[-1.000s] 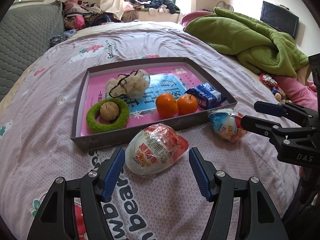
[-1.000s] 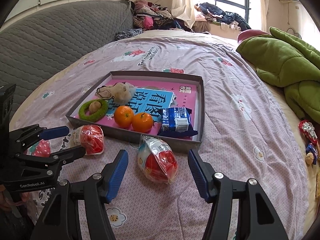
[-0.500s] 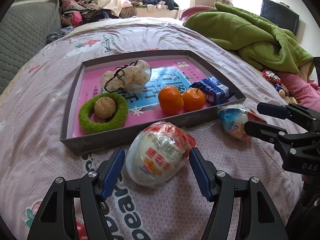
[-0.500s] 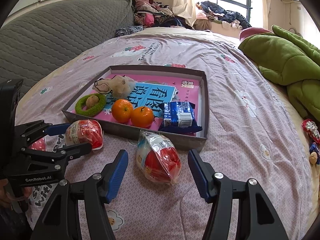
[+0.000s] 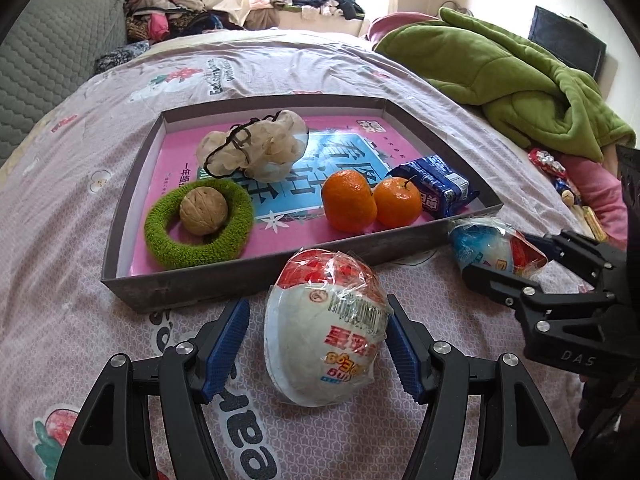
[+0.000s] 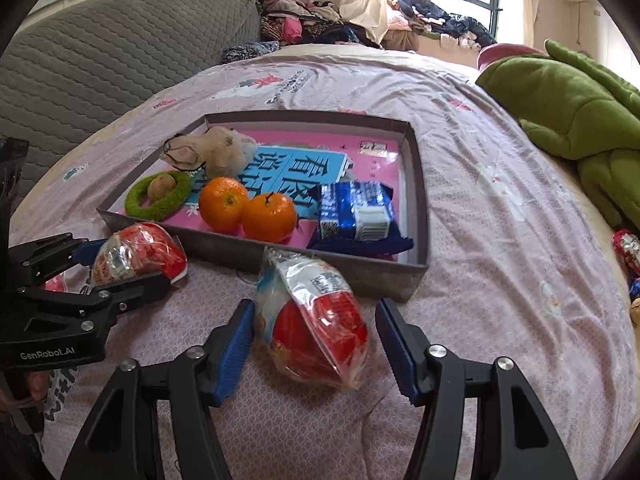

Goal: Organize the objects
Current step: 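Close the left tool on the white-red egg while the right tool grasps the red ball, then lift the white-red egg with the left tool while the right tool lifts the red wrapped ball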

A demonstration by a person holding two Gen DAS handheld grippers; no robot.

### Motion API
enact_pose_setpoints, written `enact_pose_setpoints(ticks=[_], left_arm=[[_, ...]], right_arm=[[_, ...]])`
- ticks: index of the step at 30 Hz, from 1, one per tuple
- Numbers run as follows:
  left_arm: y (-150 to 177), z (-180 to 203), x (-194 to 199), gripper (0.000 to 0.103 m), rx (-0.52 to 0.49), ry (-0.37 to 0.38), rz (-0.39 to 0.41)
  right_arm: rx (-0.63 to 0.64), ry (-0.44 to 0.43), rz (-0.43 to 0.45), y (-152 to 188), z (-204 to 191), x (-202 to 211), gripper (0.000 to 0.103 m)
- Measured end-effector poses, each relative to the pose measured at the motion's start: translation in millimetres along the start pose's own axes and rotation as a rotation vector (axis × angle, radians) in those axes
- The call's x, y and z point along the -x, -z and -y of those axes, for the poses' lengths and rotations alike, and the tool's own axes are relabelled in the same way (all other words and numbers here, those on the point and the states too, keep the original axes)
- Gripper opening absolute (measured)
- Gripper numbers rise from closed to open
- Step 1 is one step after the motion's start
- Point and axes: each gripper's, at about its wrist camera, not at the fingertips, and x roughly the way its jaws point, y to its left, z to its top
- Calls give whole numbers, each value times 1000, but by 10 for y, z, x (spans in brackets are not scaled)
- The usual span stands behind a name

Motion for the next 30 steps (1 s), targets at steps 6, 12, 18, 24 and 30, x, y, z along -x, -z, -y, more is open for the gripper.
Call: enact_pose_setpoints(ticks=[6, 12, 18, 24, 30], left_arm=[[11, -22, -18, 60, 14, 14, 1], [21, 22, -8, 53, -5, 13, 7], [9, -7, 45, 53, 8, 17, 18], [-27, 7, 162, 53, 8, 11, 44], [-78, 47, 343, 53, 3, 26, 79]], right_arm=[[-2, 0, 4, 14, -9, -12, 55], [-4, -14, 7, 33, -24, 6, 55], [-8, -20, 7, 40, -21, 18, 55], [-19, -37, 23, 32, -27, 79, 54], [-13, -55, 58, -5, -68, 209, 55]])
